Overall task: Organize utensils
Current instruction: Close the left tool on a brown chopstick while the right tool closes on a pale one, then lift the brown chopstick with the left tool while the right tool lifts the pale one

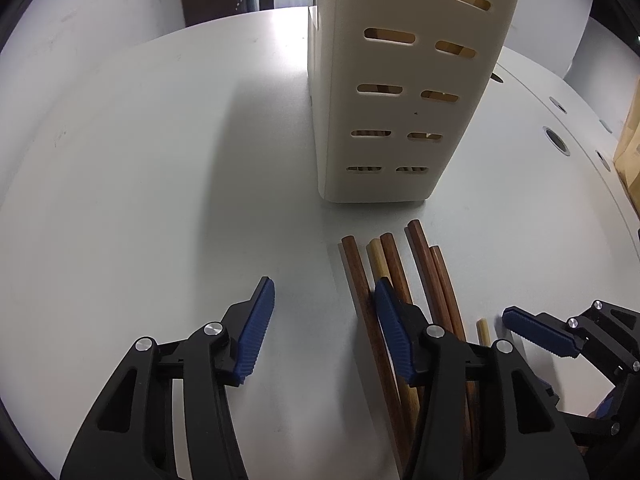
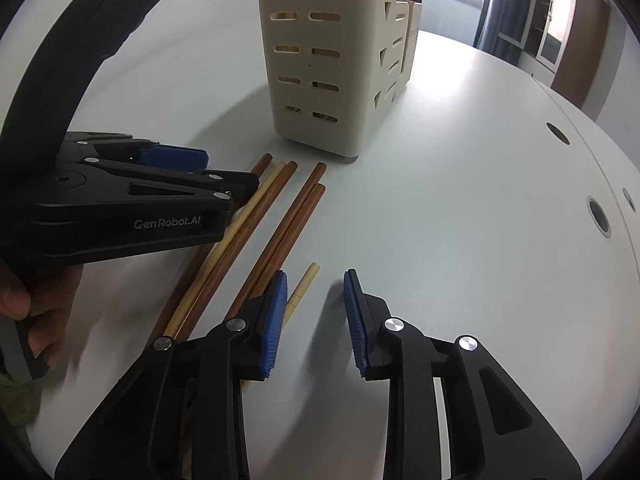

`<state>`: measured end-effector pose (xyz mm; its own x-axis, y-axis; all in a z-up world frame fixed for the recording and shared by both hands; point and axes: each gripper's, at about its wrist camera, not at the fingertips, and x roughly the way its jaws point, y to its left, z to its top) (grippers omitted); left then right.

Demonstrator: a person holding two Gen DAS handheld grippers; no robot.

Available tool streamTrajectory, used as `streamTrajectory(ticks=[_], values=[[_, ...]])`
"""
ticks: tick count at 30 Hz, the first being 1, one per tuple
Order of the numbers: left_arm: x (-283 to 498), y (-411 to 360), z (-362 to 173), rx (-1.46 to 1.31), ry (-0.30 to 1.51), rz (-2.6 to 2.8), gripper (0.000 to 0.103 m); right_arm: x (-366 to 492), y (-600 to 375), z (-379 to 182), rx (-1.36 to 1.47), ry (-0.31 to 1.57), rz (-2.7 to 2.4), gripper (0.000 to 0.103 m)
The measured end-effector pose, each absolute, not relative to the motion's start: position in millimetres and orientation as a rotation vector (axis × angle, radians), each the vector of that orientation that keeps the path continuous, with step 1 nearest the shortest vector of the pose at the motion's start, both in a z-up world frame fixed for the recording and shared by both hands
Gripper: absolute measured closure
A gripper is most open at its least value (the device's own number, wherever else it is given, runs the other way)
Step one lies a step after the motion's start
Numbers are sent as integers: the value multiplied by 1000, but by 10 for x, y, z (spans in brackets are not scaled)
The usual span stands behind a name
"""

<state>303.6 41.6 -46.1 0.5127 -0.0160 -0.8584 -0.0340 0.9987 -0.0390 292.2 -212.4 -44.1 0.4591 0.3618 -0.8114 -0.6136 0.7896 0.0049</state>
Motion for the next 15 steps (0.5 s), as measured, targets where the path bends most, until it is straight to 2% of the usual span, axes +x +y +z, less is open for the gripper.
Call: streamTrajectory(ticks=[5,10,12,15], values=[[3049,345,-449,-28,1030,2,66,2934,-2106,-424,-291,928,613,84],[3050,341,-443,-20,1032,-5,88,3044,-2098,-399,-321,960,621,88],[3051,367,-444,-23,1032,-4,92,3060,-2106,-393,-330,974,622,90],[3047,401,-442,-33,1035,-15,93,3067,-2116,-384,-332,982,615,94]])
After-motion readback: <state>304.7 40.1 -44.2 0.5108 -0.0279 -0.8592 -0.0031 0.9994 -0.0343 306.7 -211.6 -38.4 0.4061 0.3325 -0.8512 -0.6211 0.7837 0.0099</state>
